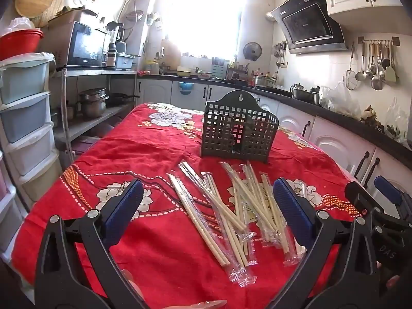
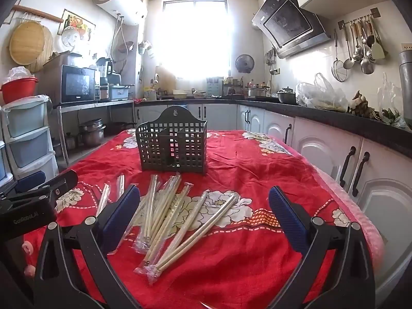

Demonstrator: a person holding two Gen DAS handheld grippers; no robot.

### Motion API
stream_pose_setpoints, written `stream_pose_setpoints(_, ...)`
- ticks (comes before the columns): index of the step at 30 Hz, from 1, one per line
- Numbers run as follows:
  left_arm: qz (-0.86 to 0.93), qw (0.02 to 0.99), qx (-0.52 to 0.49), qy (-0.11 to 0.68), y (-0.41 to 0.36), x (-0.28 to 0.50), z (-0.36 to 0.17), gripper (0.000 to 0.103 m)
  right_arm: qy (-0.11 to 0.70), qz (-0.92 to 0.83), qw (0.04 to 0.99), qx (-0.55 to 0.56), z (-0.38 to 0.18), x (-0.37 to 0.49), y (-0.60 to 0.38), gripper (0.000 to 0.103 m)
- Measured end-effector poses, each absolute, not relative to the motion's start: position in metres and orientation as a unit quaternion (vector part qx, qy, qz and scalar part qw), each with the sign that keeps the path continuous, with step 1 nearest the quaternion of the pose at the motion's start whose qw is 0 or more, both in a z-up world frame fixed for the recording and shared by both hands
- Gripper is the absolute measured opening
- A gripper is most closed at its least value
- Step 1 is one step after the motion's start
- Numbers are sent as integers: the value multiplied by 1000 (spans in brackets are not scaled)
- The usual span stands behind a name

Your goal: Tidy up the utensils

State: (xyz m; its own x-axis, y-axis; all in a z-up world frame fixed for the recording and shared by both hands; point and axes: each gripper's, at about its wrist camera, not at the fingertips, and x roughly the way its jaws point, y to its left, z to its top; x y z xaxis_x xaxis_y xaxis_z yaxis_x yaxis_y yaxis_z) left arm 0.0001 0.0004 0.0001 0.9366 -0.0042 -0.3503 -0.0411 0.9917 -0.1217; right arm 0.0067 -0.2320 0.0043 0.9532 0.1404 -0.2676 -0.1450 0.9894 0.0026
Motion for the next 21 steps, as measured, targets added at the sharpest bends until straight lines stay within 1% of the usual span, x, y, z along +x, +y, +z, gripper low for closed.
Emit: stream_pose_setpoints(21,10,982,-65,177,-3,-2,1,93,134,73,988,-10,7,5,-230,97)
